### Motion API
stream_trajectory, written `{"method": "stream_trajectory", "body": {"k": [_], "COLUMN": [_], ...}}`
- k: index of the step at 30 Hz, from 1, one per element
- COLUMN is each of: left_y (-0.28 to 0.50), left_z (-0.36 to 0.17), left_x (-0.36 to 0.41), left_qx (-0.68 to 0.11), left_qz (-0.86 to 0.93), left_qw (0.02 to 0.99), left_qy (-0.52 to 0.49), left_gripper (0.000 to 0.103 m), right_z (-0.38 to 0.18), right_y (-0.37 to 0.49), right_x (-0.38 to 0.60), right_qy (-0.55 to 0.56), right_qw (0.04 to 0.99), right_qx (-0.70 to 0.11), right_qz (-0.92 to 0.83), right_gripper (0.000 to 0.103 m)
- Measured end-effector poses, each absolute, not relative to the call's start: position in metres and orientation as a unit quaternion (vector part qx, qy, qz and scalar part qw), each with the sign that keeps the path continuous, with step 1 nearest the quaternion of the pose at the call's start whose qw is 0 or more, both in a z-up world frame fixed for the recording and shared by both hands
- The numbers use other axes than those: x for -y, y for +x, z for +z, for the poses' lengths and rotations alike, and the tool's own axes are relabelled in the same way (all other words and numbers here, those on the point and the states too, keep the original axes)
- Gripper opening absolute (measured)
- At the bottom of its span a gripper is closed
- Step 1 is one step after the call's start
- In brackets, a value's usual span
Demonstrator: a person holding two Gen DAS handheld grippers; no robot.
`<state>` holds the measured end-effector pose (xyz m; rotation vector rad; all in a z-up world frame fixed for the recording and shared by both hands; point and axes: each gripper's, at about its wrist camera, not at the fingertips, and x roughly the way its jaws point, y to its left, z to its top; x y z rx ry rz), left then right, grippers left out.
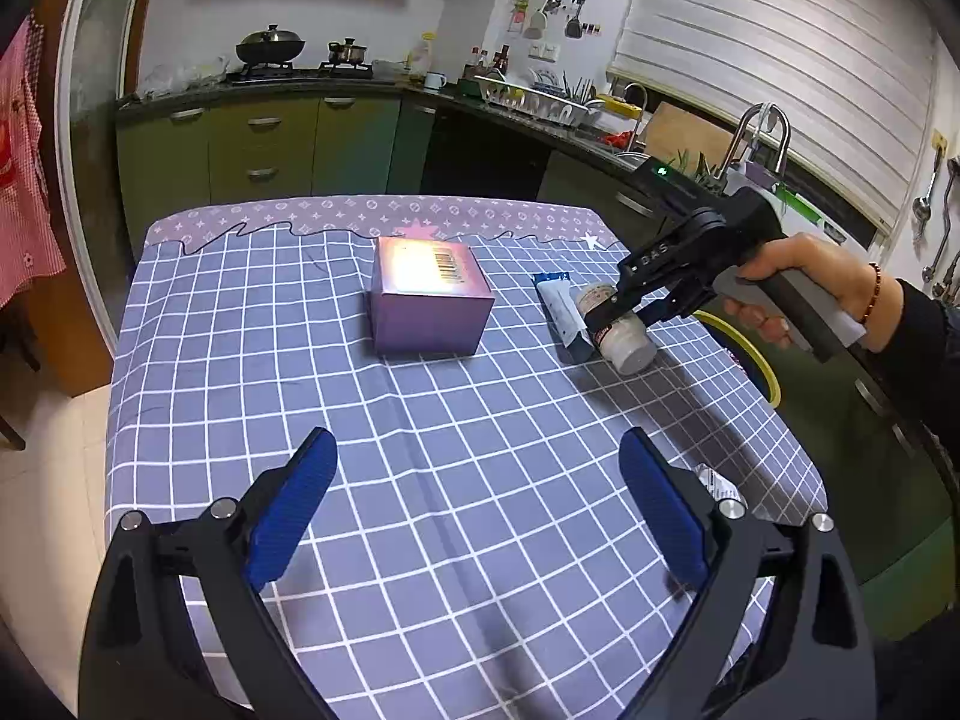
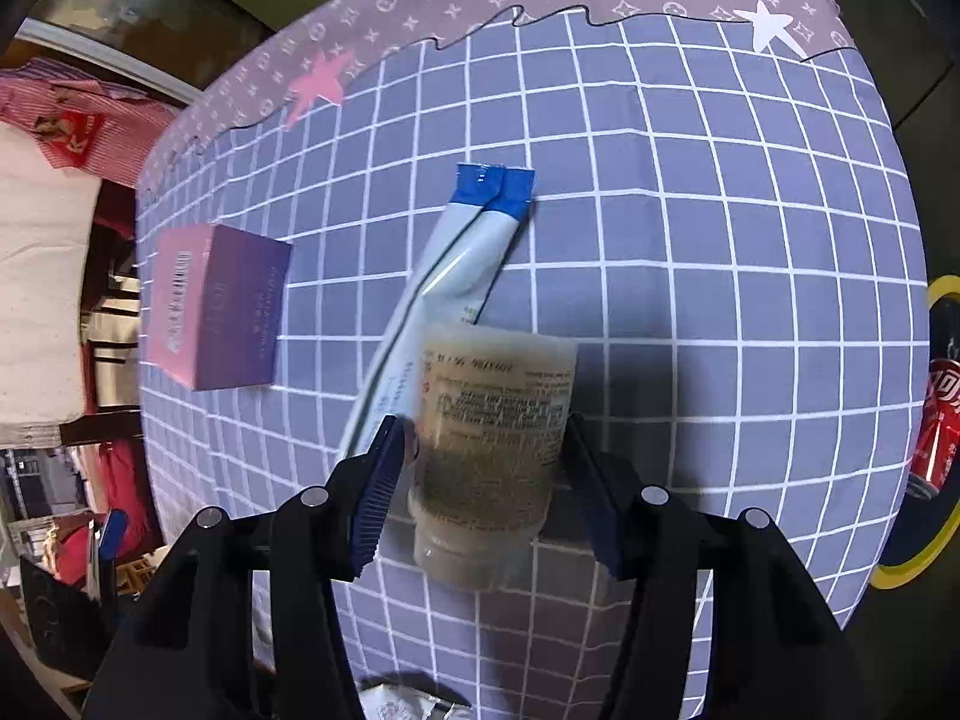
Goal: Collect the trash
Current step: 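Grasp the white pill bottle with the right gripper and lift, then carry the pill bottle over the bin and open the right gripper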
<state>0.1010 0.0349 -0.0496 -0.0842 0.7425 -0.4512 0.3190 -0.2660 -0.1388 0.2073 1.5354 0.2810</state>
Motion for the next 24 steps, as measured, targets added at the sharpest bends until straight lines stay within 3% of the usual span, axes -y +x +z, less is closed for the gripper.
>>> {"method": "stream_trajectory", "body": {"k": [2, 13, 24], "left_y": [0.100, 0.095, 0.089], "left_z": [-0.051, -0.052, -0.043], "left_x": [-0.037, -0.035, -0.014], "left_qx": [-0.361, -0.361, -0.356], "left_qz": [-0.218, -0.217, -0.226], "left_qw": [0.906, 0.906, 0.906], "left_qy": [-0.044, -0.046, -0.037], "left_gripper": [0.090, 0.090, 0.091], "right_z": [-0.141, -0.106, -0.032], "right_y": [0.321, 0.296, 0.250], "right_x": [0.262, 0.261, 0.388], "right_qy": [0.086, 0.074, 0.146], "right_qw": [0.709, 0.734, 0.792], "right_qx": [-0.690, -0.657, -0.579], "right_qz": [0.122, 0.157, 0.124], "right_gripper": [0.049, 0.048, 0.048]}}
